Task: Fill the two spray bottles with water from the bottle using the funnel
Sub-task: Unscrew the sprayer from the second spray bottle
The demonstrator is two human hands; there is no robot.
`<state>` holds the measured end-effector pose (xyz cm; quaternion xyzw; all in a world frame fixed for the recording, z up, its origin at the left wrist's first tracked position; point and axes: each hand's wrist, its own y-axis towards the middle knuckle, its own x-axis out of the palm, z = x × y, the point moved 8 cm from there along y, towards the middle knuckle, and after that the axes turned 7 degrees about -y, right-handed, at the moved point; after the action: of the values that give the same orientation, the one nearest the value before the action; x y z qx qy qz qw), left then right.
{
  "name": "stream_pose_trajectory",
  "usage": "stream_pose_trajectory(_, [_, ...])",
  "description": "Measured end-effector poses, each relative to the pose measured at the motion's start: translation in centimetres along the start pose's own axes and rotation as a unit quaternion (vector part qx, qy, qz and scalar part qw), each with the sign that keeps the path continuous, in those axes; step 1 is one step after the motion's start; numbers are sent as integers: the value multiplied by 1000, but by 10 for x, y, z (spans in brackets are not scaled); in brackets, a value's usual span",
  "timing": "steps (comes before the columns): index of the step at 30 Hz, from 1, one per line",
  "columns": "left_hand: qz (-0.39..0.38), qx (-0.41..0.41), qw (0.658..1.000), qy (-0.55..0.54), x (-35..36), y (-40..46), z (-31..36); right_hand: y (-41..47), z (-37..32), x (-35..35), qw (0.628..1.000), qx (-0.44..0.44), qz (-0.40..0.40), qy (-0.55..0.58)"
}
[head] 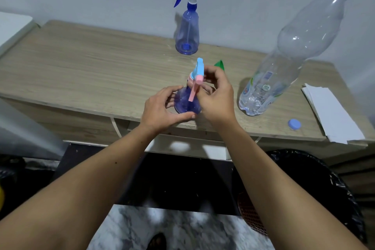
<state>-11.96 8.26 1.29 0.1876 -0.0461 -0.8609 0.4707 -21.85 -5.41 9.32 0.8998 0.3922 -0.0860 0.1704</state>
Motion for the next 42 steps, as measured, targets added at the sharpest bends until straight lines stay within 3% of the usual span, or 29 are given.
stream_pose_trajectory(5, [2, -1, 1000, 4, 0, 0, -1, -3, 0, -3, 999, 5, -31, 20])
stream_pose_trajectory(15, [0, -4, 1000, 9, -1, 0, 2, 3, -7, -2, 999, -1, -19, 35])
stream_pose_trajectory(23, [4, -22, 1000, 3, -1, -2, 6, 16, -43, -42, 991, 4, 68, 113])
stream_pose_trajectory(30, [-4, -31, 1000, 2, 0, -1, 5, 31, -85, -82, 985, -40, 126, 111])
stream_pose_trajectory(42, [6, -36, 999, 10, 0, -1, 5, -2, 24, -85, 980, 103, 161, -50])
